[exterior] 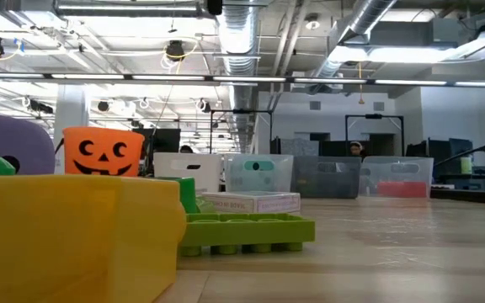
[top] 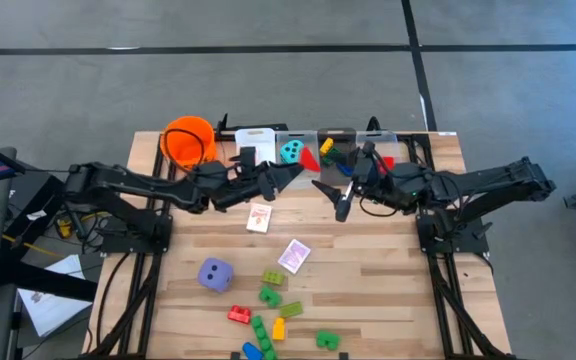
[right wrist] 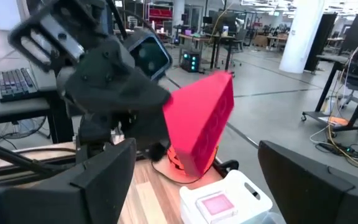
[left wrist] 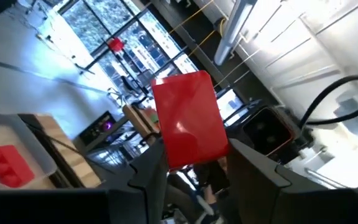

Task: Pick & Place Toys
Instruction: Put the small red game piece into the black bin

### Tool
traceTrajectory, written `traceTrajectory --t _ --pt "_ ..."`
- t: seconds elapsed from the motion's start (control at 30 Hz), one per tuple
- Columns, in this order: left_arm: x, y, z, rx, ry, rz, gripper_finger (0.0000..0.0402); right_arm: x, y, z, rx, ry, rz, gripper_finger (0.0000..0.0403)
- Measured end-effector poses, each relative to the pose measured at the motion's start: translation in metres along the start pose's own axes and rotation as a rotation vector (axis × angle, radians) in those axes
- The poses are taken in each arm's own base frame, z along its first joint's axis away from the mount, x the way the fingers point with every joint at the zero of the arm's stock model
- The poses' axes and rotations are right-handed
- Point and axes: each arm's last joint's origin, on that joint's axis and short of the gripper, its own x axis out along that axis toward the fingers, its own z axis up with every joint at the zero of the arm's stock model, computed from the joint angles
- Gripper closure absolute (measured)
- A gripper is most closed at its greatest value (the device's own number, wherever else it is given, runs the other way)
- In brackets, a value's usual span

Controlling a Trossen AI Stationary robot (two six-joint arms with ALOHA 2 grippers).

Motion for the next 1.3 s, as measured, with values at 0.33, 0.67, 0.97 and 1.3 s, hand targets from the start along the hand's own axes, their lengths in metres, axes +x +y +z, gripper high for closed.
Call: traceTrajectory --t 0.33,0.67,0.97,1.3 --pt "0.010 0.005 -0.011 -0.066 -0.046 -0.082 0.0265 0.000 0.000 0.000 0.001 -0.002 0.002 0.0072" --pt "0.010 0.003 -0.012 -0.109 -0.027 -0.103 0.0265 0.005 -0.008 0.002 0.013 -0.014 -0.027 0.0072" --pt "0.010 0.003 -0.013 -0.113 -0.020 -0.108 0.0264 0.017 -0.009 -0.005 -0.004 0.003 0.008 0.0072" --pt "0.010 0.002 -0.013 -0.112 -0.005 -0.121 0.0264 0.040 0.008 -0.011 -0.014 -0.073 0.022 0.0072"
